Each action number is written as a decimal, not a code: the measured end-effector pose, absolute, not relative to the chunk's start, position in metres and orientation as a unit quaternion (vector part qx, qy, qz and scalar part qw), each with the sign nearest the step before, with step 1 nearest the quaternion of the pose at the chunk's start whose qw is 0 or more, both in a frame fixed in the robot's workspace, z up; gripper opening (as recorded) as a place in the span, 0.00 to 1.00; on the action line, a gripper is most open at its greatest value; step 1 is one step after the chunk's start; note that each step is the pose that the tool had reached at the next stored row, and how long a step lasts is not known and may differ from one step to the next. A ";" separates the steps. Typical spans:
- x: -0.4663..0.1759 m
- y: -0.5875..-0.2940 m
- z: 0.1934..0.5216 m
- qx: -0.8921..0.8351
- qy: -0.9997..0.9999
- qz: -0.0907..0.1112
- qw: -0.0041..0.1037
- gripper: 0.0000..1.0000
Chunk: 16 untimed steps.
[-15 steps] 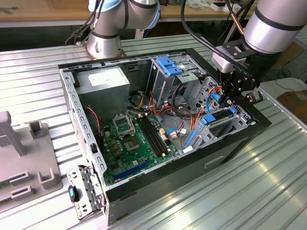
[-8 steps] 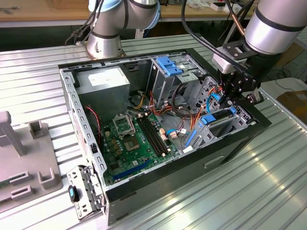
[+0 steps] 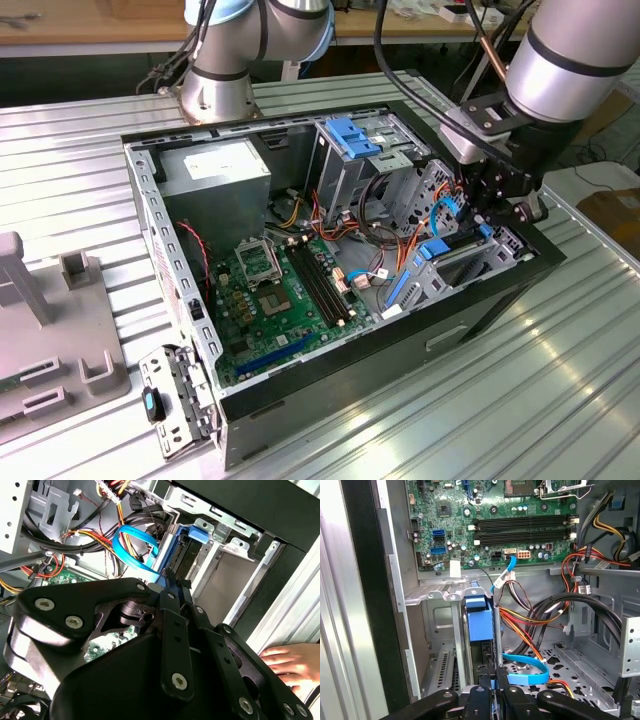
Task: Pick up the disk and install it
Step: 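Insert the first disk wire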
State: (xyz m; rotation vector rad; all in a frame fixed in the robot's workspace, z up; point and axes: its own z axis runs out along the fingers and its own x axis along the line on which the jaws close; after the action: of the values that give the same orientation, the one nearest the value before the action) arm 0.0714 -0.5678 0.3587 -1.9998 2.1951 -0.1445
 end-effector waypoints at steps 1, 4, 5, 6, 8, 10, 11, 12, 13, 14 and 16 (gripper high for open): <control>0.071 -0.568 0.357 -0.670 0.736 -0.049 0.084 0.16; 0.071 -0.569 0.353 -0.670 0.736 -0.049 0.084 0.16; 0.071 -0.569 0.353 -0.670 0.736 -0.049 0.084 0.16; 0.071 -0.569 0.353 -0.670 0.736 -0.049 0.084 0.16; 0.071 -0.569 0.351 -0.670 0.736 -0.049 0.084 0.16; 0.071 -0.569 0.350 -0.670 0.736 -0.049 0.084 0.16; 0.072 -0.569 0.350 -0.670 0.736 -0.048 0.085 0.16; 0.072 -0.569 0.350 -0.670 0.736 -0.048 0.085 0.16; 0.072 -0.569 0.350 -0.671 0.735 -0.048 0.085 0.16; 0.072 -0.569 0.350 -0.671 0.735 -0.048 0.085 0.16; 0.072 -0.569 0.350 -0.671 0.735 -0.048 0.085 0.16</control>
State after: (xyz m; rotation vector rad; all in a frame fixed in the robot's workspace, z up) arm 0.0719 -0.5685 0.3503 -2.0004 2.1936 -0.1445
